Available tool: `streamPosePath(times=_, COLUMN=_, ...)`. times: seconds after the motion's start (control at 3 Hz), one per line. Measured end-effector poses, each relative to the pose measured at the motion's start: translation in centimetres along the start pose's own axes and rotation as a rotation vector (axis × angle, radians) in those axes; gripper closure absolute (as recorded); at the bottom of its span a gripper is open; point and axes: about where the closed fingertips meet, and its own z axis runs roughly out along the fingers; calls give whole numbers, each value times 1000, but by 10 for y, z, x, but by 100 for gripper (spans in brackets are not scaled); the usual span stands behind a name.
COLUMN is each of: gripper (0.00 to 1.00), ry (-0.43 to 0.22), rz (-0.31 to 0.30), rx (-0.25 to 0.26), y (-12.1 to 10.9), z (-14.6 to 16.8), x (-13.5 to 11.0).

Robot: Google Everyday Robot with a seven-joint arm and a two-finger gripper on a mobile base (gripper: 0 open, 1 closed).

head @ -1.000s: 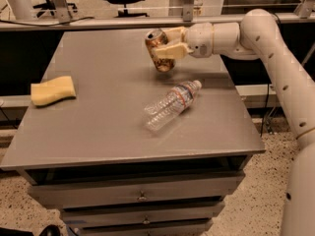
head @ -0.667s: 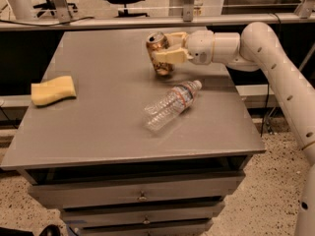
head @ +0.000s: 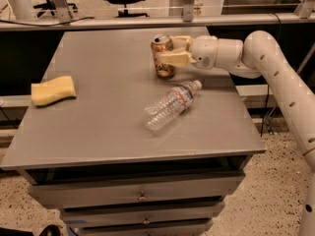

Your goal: Place orange can upright

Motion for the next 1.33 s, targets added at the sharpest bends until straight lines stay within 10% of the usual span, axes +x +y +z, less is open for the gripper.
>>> streamPosePath(times=1.33, gripper=0, ry=15, rz=31, rx=-3, y=4, z=-17, x=13)
